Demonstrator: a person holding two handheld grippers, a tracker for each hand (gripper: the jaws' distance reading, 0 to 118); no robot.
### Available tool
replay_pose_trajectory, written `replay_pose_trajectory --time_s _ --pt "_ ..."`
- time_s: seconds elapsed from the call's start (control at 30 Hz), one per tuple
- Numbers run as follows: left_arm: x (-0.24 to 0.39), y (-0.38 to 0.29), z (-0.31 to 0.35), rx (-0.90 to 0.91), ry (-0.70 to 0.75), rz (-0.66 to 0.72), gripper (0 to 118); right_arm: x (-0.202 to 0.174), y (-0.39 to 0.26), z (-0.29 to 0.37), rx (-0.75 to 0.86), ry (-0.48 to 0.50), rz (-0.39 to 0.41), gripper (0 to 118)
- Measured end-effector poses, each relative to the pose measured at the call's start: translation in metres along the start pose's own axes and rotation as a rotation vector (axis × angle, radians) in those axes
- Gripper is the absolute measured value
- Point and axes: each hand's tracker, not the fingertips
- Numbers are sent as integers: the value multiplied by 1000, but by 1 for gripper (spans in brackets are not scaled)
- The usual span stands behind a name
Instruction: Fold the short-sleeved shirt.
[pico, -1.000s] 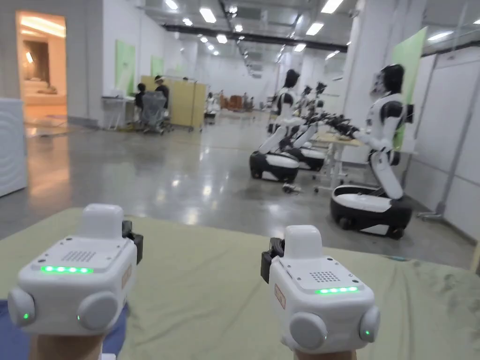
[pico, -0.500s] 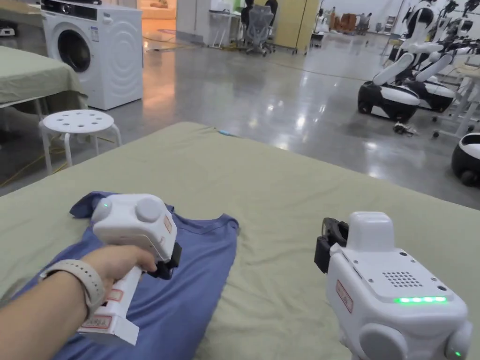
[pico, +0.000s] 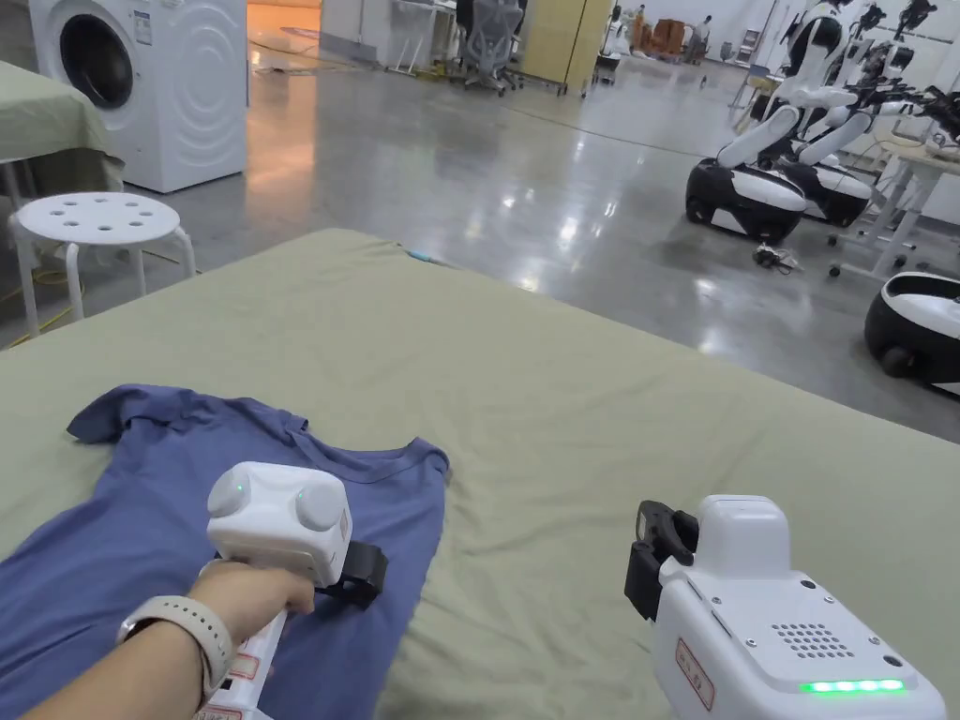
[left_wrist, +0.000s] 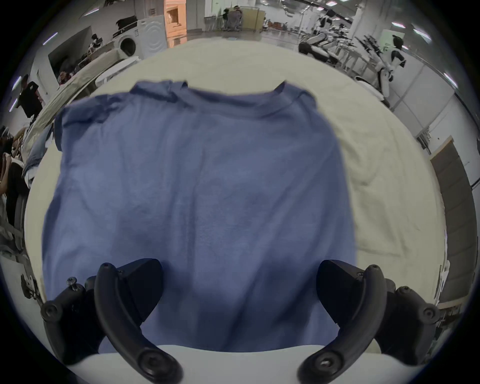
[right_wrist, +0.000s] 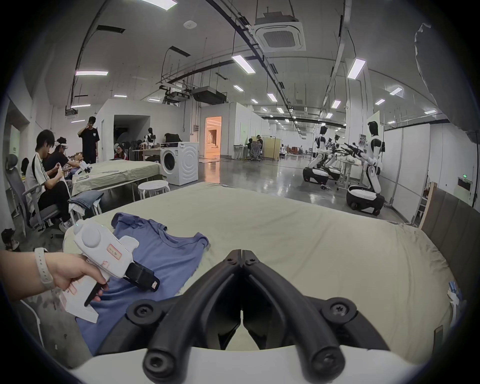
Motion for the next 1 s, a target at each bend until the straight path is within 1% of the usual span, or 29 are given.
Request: replay_pose_trajectory --time_s 0.07,0.1,0.13,0.17,0.2,0.23,0.27,0.3,0.33,0.37,0.43,0.47,0.57,0.67,0.8,0.87,1.0 --pt "-4 -9 -4 26 -7 -14 115 2 -1 0 -13 -4 3 0" --pt "-3 -7 2 35 -12 -44 109 3 0 1 -14 -3 3 0" --pt "-4 -6 12 57 -24 -81 79 5 0 3 -12 -2 -3 0" --pt "-4 -7 19 88 -43 -124 47 6 0 4 -12 -1 -6 0" --pt "-3 -12 28 149 -9 -174 15 7 1 5 -15 3 -10 0" --pt "-6 -15 30 172 63 -177 9 9 0 6 -18 9 -22 0" --pt "-11 -15 30 167 66 -166 8 10 0 8 -18 13 -32 0" --pt "-24 -15 29 161 -5 -132 8 11 0 10 -19 13 -35 0" --pt "-29 -21 34 161 -49 -52 8 12 -1 14 -17 13 -36 0" --pt "-31 -22 41 198 -68 -14 8 13 0 18 -14 13 -36 0" --pt "-26 -21 58 253 -107 -41 8 19 0 26 -6 10 -34 0" --pt "-15 -24 64 274 -106 -64 8 23 0 30 -3 5 -34 0" --pt "18 -20 88 321 -183 -117 8 40 2 48 14 -24 -38 0" --pt "71 -15 104 336 -291 -145 8 64 1 71 28 -65 -74 0" --pt "159 -10 126 392 -392 -224 8 100 -4 109 50 -147 -81 0" --pt "213 -9 138 401 -460 -279 8 123 -8 129 57 -205 -92 0" --pt "309 -21 161 413 -582 -379 8 172 -28 152 67 -283 -148 0"
